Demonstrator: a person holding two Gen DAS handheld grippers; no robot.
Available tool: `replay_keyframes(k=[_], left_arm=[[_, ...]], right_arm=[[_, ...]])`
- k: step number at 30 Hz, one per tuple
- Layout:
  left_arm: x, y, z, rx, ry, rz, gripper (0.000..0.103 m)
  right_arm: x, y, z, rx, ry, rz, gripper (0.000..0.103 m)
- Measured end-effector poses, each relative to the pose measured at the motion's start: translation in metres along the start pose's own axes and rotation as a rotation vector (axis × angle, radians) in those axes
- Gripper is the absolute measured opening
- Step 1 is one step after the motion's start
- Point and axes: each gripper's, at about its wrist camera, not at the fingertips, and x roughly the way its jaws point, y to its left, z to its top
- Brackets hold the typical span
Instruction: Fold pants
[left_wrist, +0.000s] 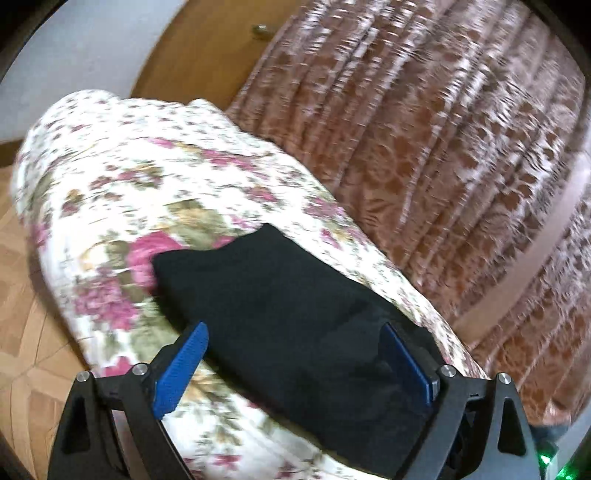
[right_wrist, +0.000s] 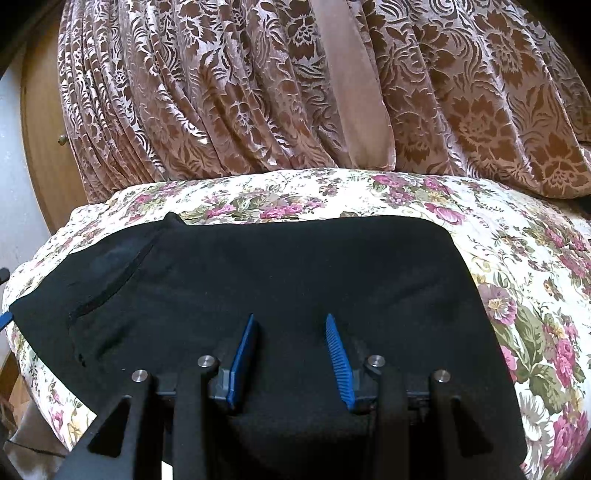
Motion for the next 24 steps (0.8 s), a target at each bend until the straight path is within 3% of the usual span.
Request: replay_keyframes(k=[5,10,19,21,24], left_arm=[[0.010,0.020,-0.002,-0.082,0.062,0.019,0.094],[0.027,0.023,-0.003,-0.074,0.127,-0.012,0.094],[0.050,0.029,0.007,-0.117,0.103,-0.073,0.093],[0.055,0.029,0.010,-0.126,0.111,-0.090,0.088],[0.065,0.029,0.014,-0.157,0.142,-0.085,0.062]], right_arm=[[0.000,0.000,0.000,0.006,0.001,0.001,0.040],[0.000,0.000,0.000,0.004,0.001,0.001,0.040],[0.000,0.000,0.000,0.006,0.000,0.001,0.040],[0.000,0.000,0.000,0.003,0.000,0.000,0.040],[0.000,0.000,0.000,0.006,0.000,0.001,0.040]])
